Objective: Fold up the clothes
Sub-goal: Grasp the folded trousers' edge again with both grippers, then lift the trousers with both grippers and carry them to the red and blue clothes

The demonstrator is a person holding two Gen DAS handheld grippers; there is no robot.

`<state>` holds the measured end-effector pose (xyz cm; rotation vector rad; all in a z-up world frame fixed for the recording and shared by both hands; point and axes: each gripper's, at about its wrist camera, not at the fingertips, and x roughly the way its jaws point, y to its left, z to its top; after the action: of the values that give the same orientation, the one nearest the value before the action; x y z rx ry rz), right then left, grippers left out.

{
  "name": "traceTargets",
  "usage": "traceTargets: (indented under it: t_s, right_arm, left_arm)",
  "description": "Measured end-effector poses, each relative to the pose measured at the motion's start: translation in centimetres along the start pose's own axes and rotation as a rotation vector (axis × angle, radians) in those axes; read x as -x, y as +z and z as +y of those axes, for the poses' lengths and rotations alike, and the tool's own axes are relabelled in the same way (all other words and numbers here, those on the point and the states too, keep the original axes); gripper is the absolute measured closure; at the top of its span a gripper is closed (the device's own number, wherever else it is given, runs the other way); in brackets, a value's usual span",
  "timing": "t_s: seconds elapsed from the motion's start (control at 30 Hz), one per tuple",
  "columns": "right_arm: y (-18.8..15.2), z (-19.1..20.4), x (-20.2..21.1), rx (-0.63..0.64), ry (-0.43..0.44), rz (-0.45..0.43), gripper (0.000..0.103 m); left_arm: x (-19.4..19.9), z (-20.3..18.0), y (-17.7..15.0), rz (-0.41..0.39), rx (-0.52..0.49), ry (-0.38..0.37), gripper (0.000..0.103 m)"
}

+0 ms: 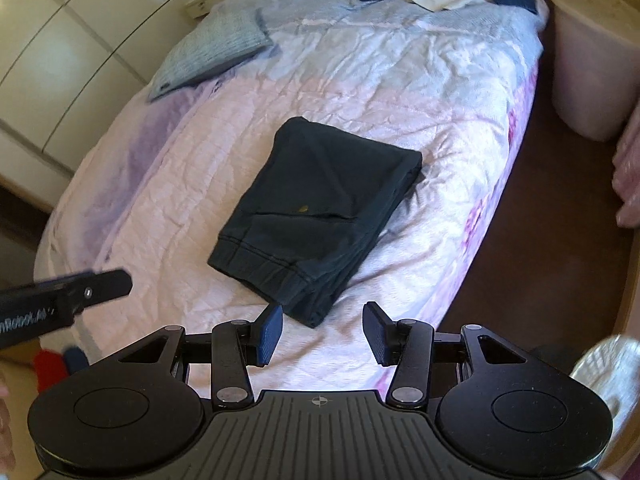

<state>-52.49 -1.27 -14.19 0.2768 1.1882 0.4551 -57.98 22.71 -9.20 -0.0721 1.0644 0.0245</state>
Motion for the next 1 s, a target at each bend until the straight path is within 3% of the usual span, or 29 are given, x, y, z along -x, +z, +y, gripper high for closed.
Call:
traceTargets:
  t_s: [0.23, 0.3, 0.5, 0.6, 0.73, 1.0]
  right_arm:
    - [-2.2, -3.6, -0.8, -0.31, 0.098, -0.09, 0.049]
    - [-2.8, -5.0, -1.5, -0.397, 0.118, -0.097, 0.041]
    - [-1.5, -8.4, -4.8, -0.6, 0.215, -0.163, 0.037]
    - [0.5, -9.9, -8.5, -0.648, 0.281, -0.197, 0.037]
    - [2.3, -12.0, -14.7, -0.722, 0.302, -0.207, 0.037]
    - [1.4, -14.6, -21.6, -0.751, 0.306, -0.177, 0.034]
  left_arm:
    - [-3.2, 9.0, 1.2, -0.007, 0.103, -0.161, 0.053]
    - [-5.3, 11.0, 2.1, 0.014, 0.148, -0.201, 0.051]
    - [-13.8, 14.4, 5.7, 0.053, 0.231, -0.334, 0.046]
    - [-18.7, 15.3, 7.5, 0.073, 0.249, -0.37, 0.045]
    - [-25.6, 16.3, 8.8, 0.12, 0.285, -0.452, 0.045]
    - [-35.4, 18.3, 8.2, 0.191, 0.343, -0.642, 0.042]
